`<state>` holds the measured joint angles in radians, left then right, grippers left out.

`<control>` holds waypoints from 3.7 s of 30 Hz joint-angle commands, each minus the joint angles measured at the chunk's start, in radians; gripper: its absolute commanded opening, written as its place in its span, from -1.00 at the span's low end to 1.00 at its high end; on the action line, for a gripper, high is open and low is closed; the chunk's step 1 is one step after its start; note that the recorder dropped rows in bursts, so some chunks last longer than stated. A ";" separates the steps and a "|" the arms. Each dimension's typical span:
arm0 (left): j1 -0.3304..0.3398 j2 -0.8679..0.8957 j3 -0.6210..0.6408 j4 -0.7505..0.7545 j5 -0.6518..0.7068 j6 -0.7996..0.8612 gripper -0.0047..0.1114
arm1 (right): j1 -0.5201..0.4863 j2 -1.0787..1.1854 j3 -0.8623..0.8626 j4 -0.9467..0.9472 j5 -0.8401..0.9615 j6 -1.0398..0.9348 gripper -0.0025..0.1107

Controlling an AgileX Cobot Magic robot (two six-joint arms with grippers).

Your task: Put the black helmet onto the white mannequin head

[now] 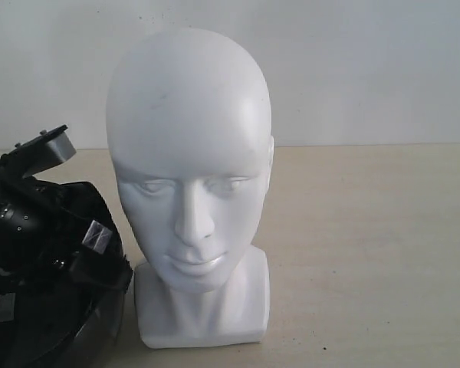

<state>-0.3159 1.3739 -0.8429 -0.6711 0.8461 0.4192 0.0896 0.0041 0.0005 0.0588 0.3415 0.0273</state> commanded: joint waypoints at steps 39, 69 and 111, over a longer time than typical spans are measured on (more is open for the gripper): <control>-0.022 0.065 -0.009 0.290 0.215 -0.244 -0.84 | 0.001 -0.004 -0.001 -0.001 -0.007 -0.004 -0.96; -0.022 0.005 -0.009 0.314 0.280 0.026 -0.38 | 0.001 -0.004 -0.001 -0.001 -0.007 -0.004 -0.96; -0.022 0.206 -0.009 0.283 0.089 -0.094 -0.84 | 0.001 -0.004 -0.001 -0.001 -0.007 -0.004 -0.96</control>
<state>-0.3374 1.5671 -0.8547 -0.3850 0.9327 0.3346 0.0896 0.0041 0.0005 0.0588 0.3415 0.0273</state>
